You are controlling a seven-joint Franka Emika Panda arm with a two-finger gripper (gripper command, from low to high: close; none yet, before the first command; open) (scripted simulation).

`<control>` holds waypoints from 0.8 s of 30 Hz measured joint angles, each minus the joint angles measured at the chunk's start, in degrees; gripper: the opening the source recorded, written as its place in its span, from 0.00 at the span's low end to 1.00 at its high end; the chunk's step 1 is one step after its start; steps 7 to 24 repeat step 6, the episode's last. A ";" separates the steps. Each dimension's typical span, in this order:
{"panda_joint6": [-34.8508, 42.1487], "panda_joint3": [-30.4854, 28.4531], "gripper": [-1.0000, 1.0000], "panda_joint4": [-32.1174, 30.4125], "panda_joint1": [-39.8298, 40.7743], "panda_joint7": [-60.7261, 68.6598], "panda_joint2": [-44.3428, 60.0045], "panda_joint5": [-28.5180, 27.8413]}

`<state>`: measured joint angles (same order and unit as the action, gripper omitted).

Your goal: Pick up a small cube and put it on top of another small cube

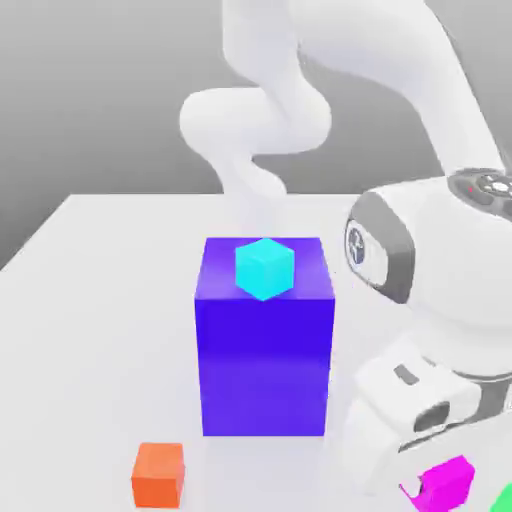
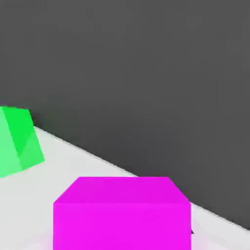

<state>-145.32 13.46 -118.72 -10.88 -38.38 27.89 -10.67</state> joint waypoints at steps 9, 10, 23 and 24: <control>-0.74 0.19 1.00 1.19 -1.49 0.35 2.02 -1.34; -0.74 0.19 1.00 1.19 -1.49 0.35 2.02 -1.34; -0.74 0.19 1.00 1.19 -1.49 0.35 2.02 -1.34; -0.74 0.19 1.00 1.19 -1.49 0.35 2.02 -1.34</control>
